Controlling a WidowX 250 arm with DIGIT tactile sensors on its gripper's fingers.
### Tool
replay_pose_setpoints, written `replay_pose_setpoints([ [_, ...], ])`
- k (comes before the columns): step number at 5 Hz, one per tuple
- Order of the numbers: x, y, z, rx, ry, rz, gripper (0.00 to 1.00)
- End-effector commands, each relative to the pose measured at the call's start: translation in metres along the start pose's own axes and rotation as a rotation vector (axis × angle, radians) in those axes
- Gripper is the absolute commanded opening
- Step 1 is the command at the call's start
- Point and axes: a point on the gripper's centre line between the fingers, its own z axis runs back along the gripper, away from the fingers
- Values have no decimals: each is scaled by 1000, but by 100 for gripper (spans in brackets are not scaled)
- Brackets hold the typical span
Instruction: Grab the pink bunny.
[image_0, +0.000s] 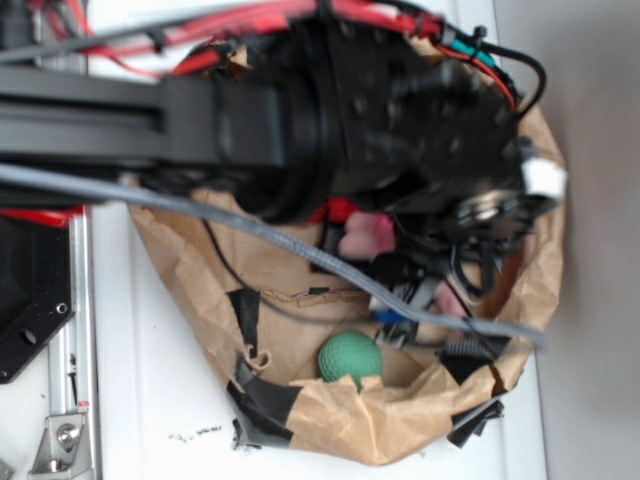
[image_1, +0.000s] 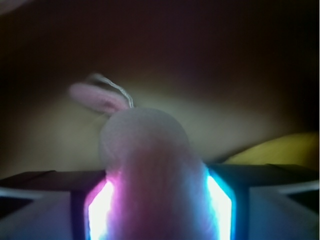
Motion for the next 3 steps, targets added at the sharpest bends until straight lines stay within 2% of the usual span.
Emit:
replay_pose_setpoints([
  [1, -22, -36, 124, 201, -104, 236, 0],
  [2, -32, -37, 131, 270, -112, 286, 0],
  [3, -40, -38, 127, 238, -85, 303, 0],
])
